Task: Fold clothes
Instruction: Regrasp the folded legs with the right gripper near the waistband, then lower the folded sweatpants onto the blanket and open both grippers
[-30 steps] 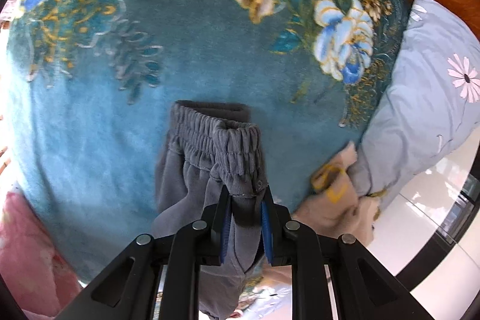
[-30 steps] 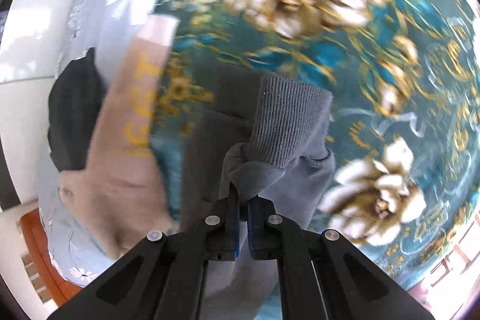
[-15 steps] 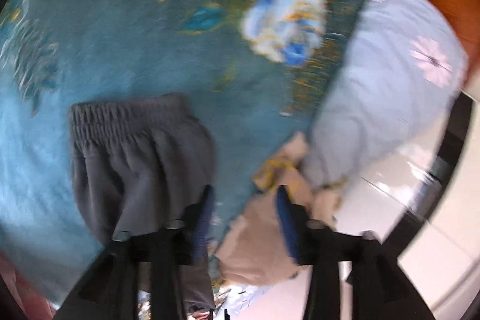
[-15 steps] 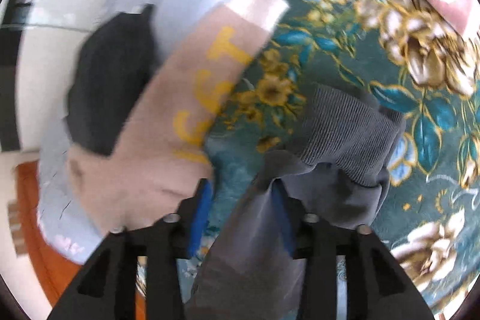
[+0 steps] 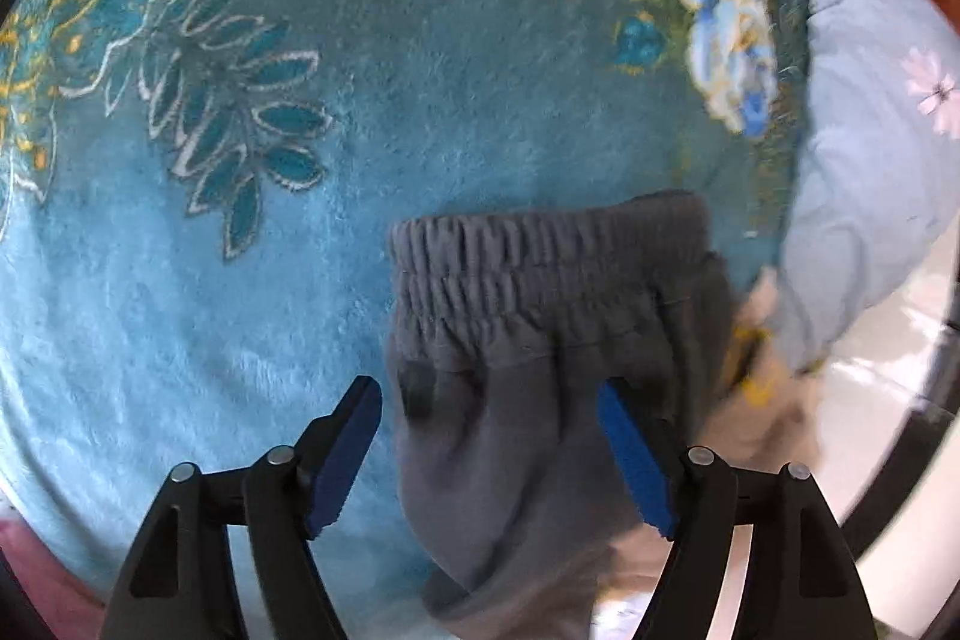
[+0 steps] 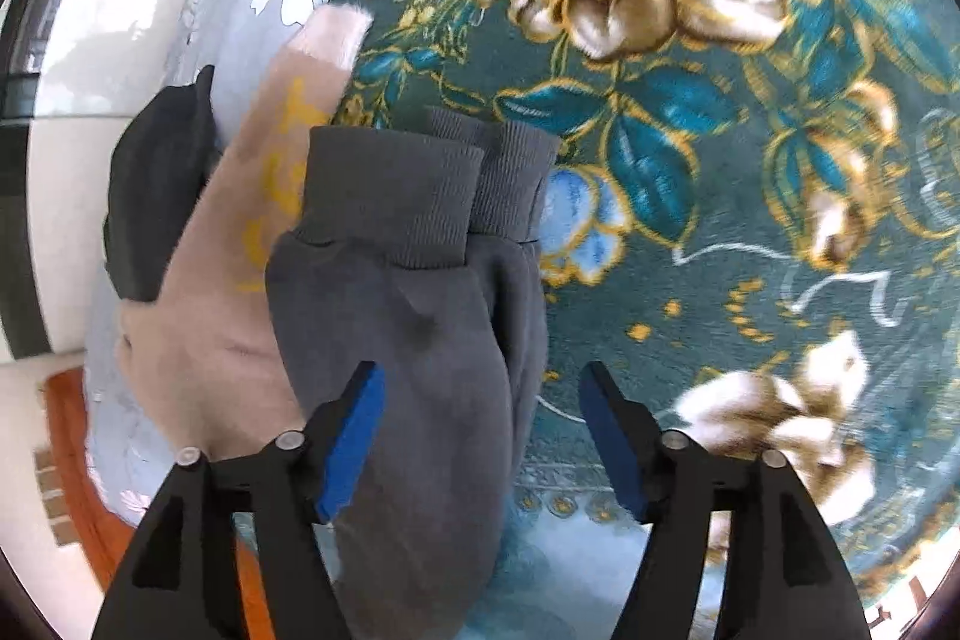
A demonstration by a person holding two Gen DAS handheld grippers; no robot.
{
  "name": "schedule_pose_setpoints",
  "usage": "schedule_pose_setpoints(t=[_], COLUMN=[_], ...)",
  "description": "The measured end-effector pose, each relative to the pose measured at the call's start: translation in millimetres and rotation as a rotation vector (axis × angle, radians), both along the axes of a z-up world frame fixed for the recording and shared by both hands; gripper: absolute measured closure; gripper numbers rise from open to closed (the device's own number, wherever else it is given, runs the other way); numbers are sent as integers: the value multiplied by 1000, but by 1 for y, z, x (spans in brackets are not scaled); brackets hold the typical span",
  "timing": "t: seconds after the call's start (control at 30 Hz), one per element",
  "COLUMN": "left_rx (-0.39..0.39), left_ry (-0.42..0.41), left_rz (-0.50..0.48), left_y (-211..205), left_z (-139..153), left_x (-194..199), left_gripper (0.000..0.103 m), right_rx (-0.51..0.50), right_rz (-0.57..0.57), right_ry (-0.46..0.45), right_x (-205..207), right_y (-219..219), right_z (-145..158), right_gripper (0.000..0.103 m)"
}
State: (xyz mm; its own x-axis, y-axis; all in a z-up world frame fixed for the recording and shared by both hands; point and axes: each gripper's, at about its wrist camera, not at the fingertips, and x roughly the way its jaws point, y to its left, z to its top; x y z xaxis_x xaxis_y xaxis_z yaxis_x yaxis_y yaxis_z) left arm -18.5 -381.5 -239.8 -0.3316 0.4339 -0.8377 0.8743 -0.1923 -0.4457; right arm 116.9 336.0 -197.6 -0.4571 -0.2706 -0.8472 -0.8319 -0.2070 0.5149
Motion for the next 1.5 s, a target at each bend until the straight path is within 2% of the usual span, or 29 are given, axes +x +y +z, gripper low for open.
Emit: schedule_pose_setpoints(t=[0.17, 0.37, 0.47, 0.53, 0.57, 0.6, 0.67, 0.7, 0.8, 0.87, 0.93, 1.0, 1.1, 1.13, 1.2, 1.33, 1.5], left_rx=[-23, -56, -66, -74, -84, -94, -111, -115, -104, -99, -107, -104, -128, -138, -135, -127, -111], left_ry=[-25, -46, -54, -72, -80, -89, -58, -32, 121, 238, 313, 287, 115, 32, -53, -24, -70], left_rz=[81, 83, 84, 85, 76, 65, 21, -7, -124, -216, -280, -304, -328, -308, -271, -255, -340], left_y=[-1, 2, 6, 6, 6, 6, 7, 7, 6, 1, -10, -18, -19, -17, -15, -16, -8], left_z=[-6, -8, -5, -1, 3, 6, 22, 30, 67, 94, 111, 107, 70, 56, 42, 48, 65], left_x=[-9, -15, -11, -12, -13, -15, -22, -26, -40, -41, -35, -16, 17, 26, 41, 51, 54], left_gripper=[25, 27, 39, 49, 60, 64, 68, 71, 73, 73, 73, 72, 73, 73, 73, 72, 62], right_rx=[34, 24, 10, -22, -40, -41, -28, -15, 7, 32, 53, 64, 32, 13, -30, -3, 122], right_rz=[-21, -42, -52, -82, -100, -95, -61, -32, 24, 47, 34, 13, 12, -13, -72, -74, 100], right_ry=[27, 24, 24, 10, -1, -10, -13, 5, 113, 209, 250, 252, 54, 7, -80, -21, 30], right_x=[-14, -35, -43, -46, -47, -49, -56, -59, -54, -36, -8, 21, 56, 65, 84, 80, 43], right_y=[11, 20, 21, 22, 23, 24, 25, 25, 25, 25, 29, 34, 34, 32, 28, 21, 0], right_z=[-16, -40, -43, -44, -44, -41, -31, -21, 14, 47, 65, 72, 28, 15, -9, 5, 58], right_gripper=[28, 28, 30, 43, 56, 65, 79, 82, 85, 85, 86, 86, 86, 86, 86, 86, 86])
